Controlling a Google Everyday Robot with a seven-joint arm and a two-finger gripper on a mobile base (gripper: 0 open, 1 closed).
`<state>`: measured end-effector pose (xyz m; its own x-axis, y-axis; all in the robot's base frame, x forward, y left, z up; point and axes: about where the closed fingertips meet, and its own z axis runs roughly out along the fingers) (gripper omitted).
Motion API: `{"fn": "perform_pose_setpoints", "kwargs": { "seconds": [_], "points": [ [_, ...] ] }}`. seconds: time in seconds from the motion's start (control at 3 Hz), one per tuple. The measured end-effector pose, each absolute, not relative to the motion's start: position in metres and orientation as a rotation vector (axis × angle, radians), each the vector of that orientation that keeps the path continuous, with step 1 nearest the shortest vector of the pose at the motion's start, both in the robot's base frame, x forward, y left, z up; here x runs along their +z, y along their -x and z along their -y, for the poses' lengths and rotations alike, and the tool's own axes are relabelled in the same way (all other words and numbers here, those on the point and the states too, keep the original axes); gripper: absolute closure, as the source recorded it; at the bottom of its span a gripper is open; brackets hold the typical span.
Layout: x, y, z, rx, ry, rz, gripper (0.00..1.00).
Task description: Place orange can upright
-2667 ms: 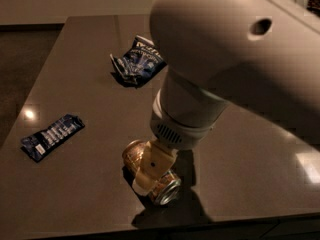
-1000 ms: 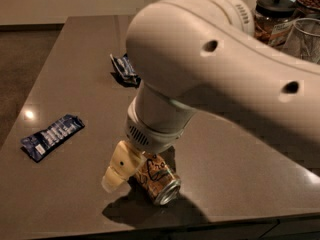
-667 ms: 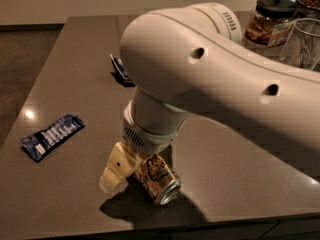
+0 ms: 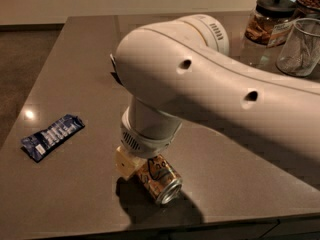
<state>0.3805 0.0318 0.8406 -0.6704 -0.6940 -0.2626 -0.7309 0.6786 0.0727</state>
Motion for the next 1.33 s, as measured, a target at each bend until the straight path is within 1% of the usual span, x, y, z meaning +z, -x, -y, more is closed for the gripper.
{"fn": "perform_pose_setpoints", "kwargs": {
  "seconds": [0.33,0.67,1.33],
  "points": [
    [0.859,-0.387,-0.036,0.309,1.160,-2.640,0.81],
    [0.881,-0.402,-0.042,0.397,1.181,-2.582,1.00],
    [0.918,-0.451,-0.038,0.565,1.213,-2.425,1.00]
  ]
}}
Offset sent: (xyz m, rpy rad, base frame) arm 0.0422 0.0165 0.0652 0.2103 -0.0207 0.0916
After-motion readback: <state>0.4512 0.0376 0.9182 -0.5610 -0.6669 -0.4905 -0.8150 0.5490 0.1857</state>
